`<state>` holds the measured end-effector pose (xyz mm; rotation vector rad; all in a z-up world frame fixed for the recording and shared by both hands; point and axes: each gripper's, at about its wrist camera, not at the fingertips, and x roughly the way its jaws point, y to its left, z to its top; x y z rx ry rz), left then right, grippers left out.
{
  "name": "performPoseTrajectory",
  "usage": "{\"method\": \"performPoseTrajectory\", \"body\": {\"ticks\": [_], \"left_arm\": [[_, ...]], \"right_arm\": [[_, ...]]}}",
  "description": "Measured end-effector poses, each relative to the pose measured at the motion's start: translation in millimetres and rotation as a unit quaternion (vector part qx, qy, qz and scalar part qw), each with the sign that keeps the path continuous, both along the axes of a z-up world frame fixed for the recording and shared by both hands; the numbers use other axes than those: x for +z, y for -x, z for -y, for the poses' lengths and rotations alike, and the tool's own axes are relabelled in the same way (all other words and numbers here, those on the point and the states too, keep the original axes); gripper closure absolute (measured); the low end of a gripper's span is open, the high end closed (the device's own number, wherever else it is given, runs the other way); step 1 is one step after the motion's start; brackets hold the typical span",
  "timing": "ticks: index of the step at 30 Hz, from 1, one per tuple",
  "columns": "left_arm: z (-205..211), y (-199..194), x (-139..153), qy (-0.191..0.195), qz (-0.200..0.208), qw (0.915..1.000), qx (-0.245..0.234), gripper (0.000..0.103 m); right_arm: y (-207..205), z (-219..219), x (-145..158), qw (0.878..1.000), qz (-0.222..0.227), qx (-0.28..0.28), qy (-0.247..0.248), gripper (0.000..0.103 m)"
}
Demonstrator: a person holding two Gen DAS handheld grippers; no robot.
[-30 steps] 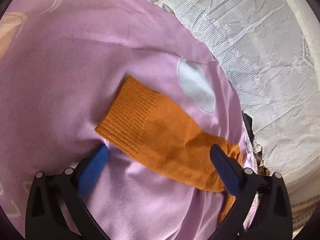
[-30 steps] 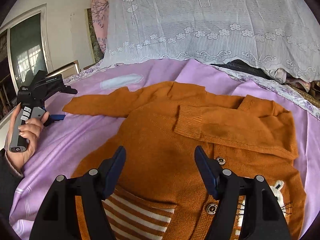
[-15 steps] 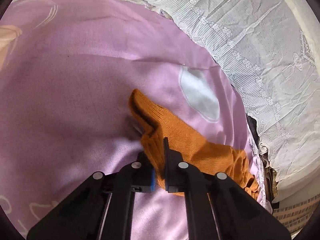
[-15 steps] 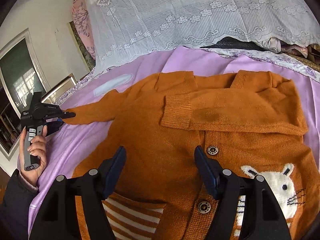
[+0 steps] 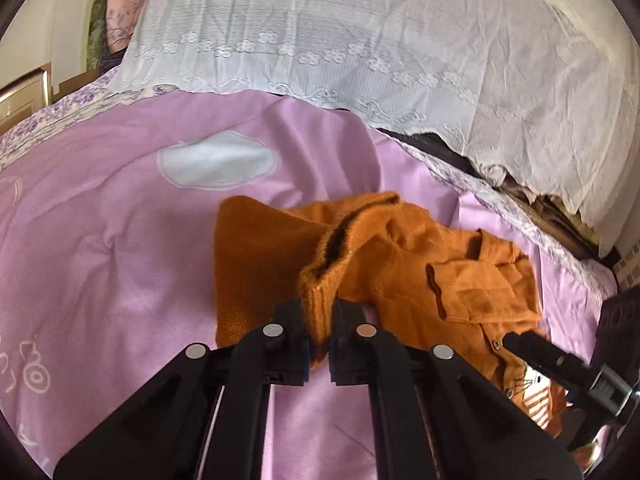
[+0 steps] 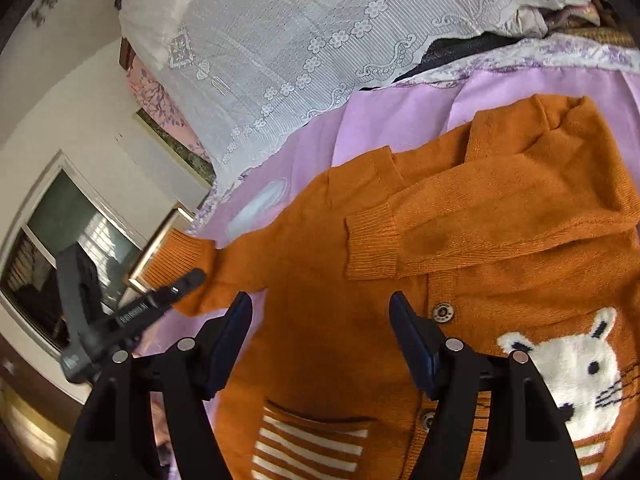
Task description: Fold small clothes
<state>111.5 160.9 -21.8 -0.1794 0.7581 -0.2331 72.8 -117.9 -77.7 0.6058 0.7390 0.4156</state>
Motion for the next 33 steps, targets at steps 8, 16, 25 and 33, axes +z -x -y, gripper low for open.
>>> {"method": "performPoseTrajectory", "body": {"ticks": [8,16,25,33], "left_arm": [[69.6,20.9,-10.3,-0.08,0.019,0.9955,-0.047,0.098],[128.2,48.0,-16.4,-0.155,0.045,0.9801,-0.116,0.098],[148.4,57.5,-21.5,-0.199,0.056,0.9713,-0.117,0.096],[146.1,69.2,-7.2,-0.211,0.101,0.9695,-0.073,0.019]], "right_arm": [[-33.5,-13.4,-12.2,0.981,-0.077,0.071,-0.164,0.029],[-33.3,6.0,-17.6,0.96,-0.105,0.061,-0.251,0.028],[-31.9,-2.4,-28.9,0.964,-0.155,0.045,-0.213,0.065],[-31.8,14.6,-0.7,0.988,-0.081,0.015,-0.131,0.098]]}}
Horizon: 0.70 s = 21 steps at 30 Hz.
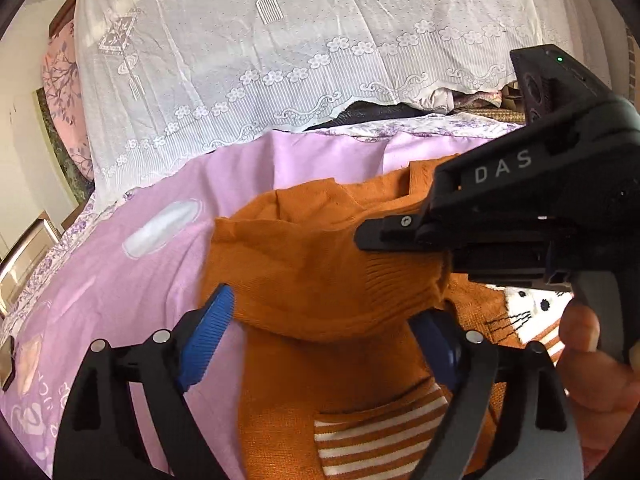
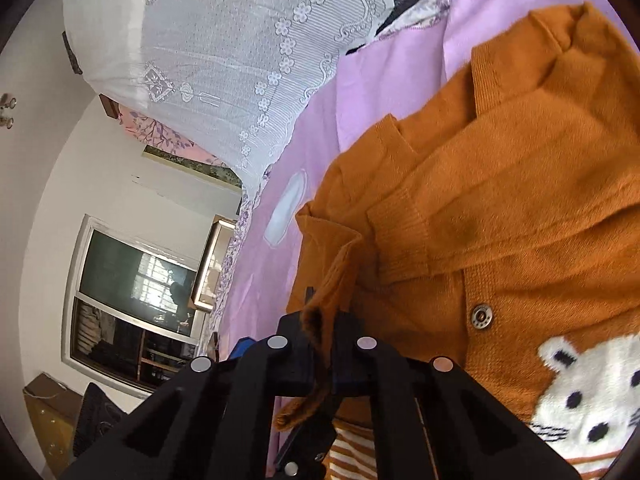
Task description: Fold small clothes
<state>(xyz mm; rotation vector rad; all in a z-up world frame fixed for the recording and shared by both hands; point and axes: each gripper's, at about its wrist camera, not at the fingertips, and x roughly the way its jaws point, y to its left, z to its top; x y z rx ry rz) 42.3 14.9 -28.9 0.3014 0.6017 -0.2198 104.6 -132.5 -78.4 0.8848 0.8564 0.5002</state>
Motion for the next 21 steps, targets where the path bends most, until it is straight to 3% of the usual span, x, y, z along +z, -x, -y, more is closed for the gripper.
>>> {"method": "performPoseTrajectory", "body": {"ticks": [3,8,12,17,21], "left_arm": [[-3.3,-0.2,0.6,0.003,-0.004,1.0,0.002,0.014],[-9.8,-20.3,-0.1,0.008,-0.019,0.9992,0.035,0.013],[-13.2,-48.8,-5.6,0.014,-0.054,0.9963,0.066,0.013],[-11.7,-79.5,-28.5,-0.008,-0.106,0.9886,0.107,0.013],[-28.4,-93.0,-44.5,0.018,-0.159,0.9794,0.123,0.013]], "right_arm": [[-4.2,15.5,7.3,1.0,0.014,-0.016,0.016,0.098],[-8.7,57.8,19.2,0.996,0.044,-0.058,0.052,0.098],[-10.6,96.4,15.2,0.995,0.039,-0.087,0.039,0.098],[-17.1,127.5,7.8,0.992,0.033,-0.114,0.041,0.098],[-22.1,145.5,-7.0,0.99,0.012,-0.136,0.046,0.097]]}}
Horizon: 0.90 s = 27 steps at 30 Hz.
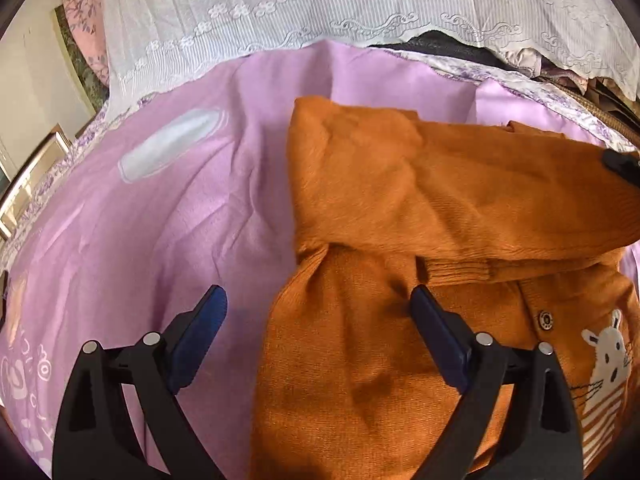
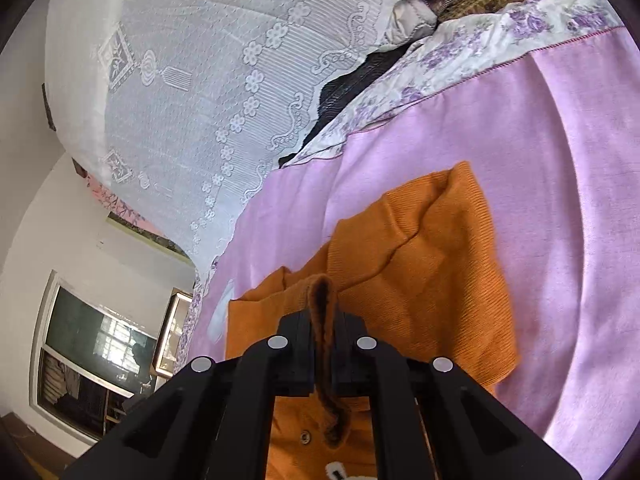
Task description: Fold small clothes
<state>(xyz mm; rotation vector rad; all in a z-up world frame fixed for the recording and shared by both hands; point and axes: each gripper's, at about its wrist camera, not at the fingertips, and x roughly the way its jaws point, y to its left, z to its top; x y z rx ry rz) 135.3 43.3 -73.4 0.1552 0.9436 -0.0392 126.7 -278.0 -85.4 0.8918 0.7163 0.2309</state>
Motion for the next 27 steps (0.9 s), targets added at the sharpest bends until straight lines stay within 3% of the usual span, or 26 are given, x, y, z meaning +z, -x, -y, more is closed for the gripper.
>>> {"method": "performPoseTrajectory", "body": {"ticks": [4,6,8,11,16,19,22,23,27], "left_arm": [[-13.3,-6.4,-4.8,0.036,-0.024,0.9989,0.014,0.008],[-18.0,-4.7,-2.4,0.039,-0.025,0.9987,0.02,0.008],[-22.0,1.4,7.9,0.029,-0.002,0.9991,0.031,0.009],[-21.8,11.4,32.9,0.006,0.056,0.9978,0.036,0.009],[4.1,1.3,48.6,0.0,0.066,0.9978,0.002,0.009],[21.9,-14.4,35.6,-0.022,0.058,0.998,-0.002,0.008],[21.5,-32.6,5.5,-0.062,0.023,0.9975,0.023,0.007],[15.5,-37.8,-4.0,-0.055,0.004,0.9981,0.027,0.005],[-22.3,-50.9,-11.9,0.055,-0.048,0.9961,0.05,0.004]], "right_arm": [[-10.3,2.1,-26.6,0.996,-0.055,-0.029,0.06,0.094],[-9.6,4.4,-31.7,0.994,-0.062,-0.037,0.078,0.096],[-4.6,9.4,-25.9,0.994,-0.054,-0.053,0.073,0.093],[6.3,10.7,-4.6,0.991,-0.024,-0.083,0.106,0.093],[6.0,-16.2,19.4,0.996,0.026,-0.012,0.085,0.093],[-1.2,-37.8,14.8,0.995,0.015,0.03,0.093,0.091],[-5.9,-43.6,-3.6,0.995,-0.015,0.043,0.087,0.09],[-8.4,-43.6,-10.0,0.995,-0.028,0.043,0.087,0.089],[-10.2,-35.2,-24.5,0.996,-0.055,0.032,0.069,0.081]]}}
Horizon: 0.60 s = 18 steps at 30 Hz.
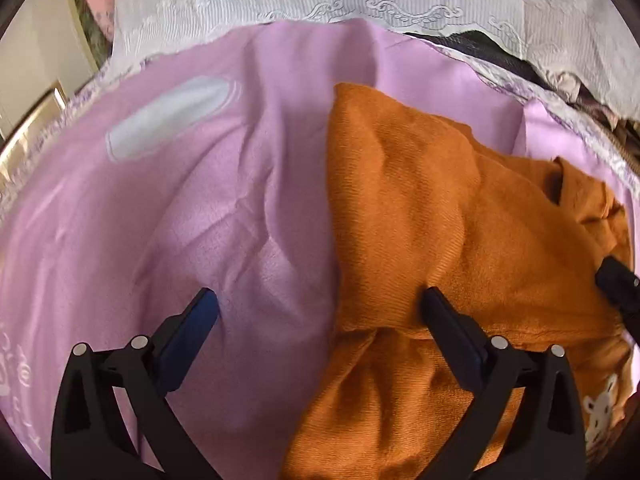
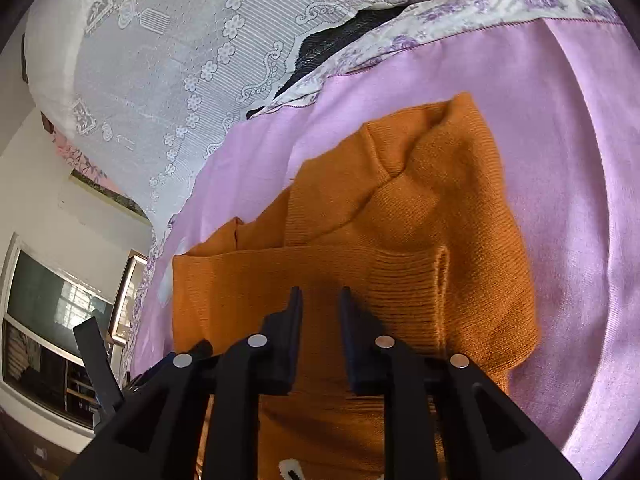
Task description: Fold small clothes
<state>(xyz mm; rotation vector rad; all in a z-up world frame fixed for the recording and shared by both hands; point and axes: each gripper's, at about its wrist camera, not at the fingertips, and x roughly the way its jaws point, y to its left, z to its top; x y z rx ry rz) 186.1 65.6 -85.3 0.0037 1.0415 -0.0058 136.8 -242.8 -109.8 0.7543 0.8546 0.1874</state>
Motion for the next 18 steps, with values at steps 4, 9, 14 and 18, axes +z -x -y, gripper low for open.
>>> {"method": "performPoseTrajectory", "body": {"ticks": [4,9,14,18], "left_arm": [[-17.6,4.3,-1.1,0.024,0.007,0.9992,0.03,0.004],[-29.0,15.8,19.2,-0.048,0.067,0.9925,0.089,0.004],[-33.9,16.7,32.9,0.034,0.071,0.9955,0.053,0.005],[0.7,10.3,42.7,-0.016,0.098,0.995,0.013,0.005]], "right_arm": [[8.3,1.8,11.6,1.0,0.02,-0.013,0.0,0.064],[9.2,0.2,13.9,0.999,0.03,-0.012,-0.001,0.064],[8.2,1.3,8.0,1.0,0.025,-0.016,-0.006,0.064],[6.8,-6.7,11.1,1.0,0.03,-0.003,0.008,0.064]]}}
